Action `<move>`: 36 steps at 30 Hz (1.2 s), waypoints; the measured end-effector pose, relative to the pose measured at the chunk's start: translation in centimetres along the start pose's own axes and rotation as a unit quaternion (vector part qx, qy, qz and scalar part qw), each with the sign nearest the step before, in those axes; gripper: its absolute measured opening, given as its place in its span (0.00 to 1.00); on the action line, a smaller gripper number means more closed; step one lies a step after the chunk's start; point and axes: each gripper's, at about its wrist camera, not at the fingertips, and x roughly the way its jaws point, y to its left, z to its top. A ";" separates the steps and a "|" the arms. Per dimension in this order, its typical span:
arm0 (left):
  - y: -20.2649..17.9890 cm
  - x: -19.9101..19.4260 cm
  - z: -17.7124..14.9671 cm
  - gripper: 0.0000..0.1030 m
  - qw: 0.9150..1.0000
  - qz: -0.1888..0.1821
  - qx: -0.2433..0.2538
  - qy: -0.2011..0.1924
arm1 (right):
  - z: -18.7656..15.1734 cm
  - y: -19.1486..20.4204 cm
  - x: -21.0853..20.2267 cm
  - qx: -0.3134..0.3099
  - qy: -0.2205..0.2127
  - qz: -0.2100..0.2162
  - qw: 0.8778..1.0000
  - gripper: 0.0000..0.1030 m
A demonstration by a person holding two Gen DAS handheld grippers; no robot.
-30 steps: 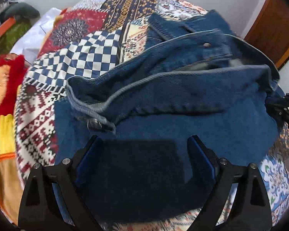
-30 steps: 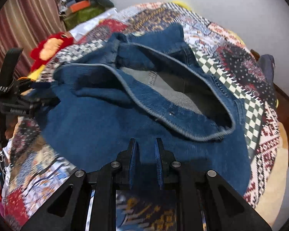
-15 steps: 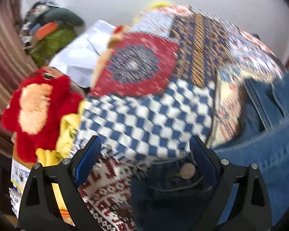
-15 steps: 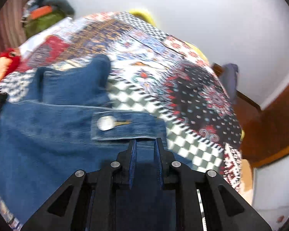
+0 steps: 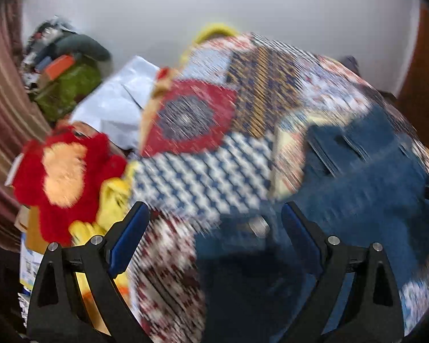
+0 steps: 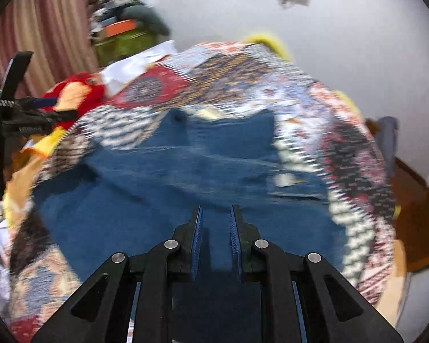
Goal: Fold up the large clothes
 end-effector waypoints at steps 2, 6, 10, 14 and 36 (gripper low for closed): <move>-1.0 0.0 -1.4 0.92 0.999 -0.035 -0.002 0.016 | -0.5 1.4 0.9 0.003 0.011 0.020 1.000 0.14; -3.5 1.2 -5.0 0.92 0.995 -0.078 0.004 0.057 | -2.5 3.5 3.8 -0.012 0.060 0.027 0.998 0.14; -5.8 3.6 -8.6 0.93 0.994 -0.025 0.060 0.087 | -4.4 3.1 4.9 -0.019 0.058 0.026 0.998 0.14; -5.1 3.2 -10.7 1.00 0.997 -0.016 0.036 0.063 | -5.8 0.5 4.1 0.029 0.065 0.036 0.997 0.14; 0.4 -0.9 -15.3 1.00 0.994 -0.031 -0.083 0.068 | -10.7 -6.6 -1.4 0.061 0.067 -0.055 0.994 0.14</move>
